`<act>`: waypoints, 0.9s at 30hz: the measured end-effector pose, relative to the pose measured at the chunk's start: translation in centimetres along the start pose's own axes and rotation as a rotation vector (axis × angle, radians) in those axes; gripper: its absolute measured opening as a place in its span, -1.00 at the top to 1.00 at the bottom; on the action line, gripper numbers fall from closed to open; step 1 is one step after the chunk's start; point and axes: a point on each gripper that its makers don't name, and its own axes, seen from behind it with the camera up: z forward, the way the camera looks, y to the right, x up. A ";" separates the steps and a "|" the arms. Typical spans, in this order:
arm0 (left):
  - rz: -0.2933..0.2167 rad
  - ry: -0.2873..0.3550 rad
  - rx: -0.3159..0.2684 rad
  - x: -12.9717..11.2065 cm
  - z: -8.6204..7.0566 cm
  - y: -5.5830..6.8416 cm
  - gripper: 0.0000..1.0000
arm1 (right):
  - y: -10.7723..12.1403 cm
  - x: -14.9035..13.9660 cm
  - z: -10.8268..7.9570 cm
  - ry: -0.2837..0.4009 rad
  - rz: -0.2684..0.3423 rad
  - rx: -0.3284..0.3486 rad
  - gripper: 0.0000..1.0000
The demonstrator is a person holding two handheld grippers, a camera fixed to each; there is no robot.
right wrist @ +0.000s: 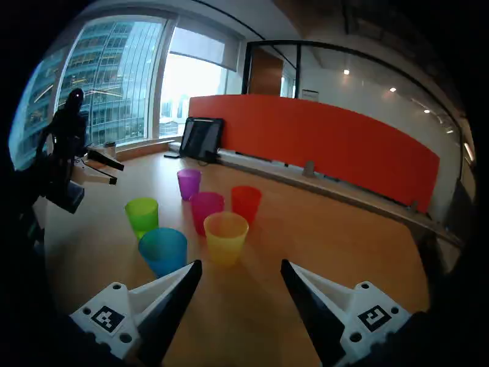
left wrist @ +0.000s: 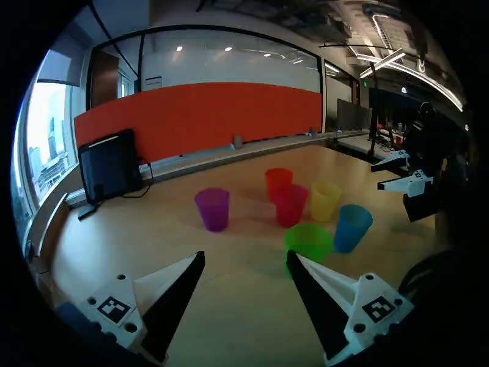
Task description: Pour water
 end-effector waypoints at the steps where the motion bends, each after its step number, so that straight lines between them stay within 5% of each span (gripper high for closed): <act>1: 0.000 0.009 0.007 0.2 -0.2 -0.1 -0.99 | 0.2 0.1 0.0 0.007 0.006 -0.014 -1.00; 12: -0.051 0.160 0.159 2.2 -2.8 -2.3 -0.99 | 2.4 1.9 -0.5 0.094 0.039 -0.159 -1.00; 27: -0.081 0.318 0.328 4.4 -6.1 -3.3 -0.98 | 4.1 5.6 -1.3 0.255 0.089 -0.296 -1.00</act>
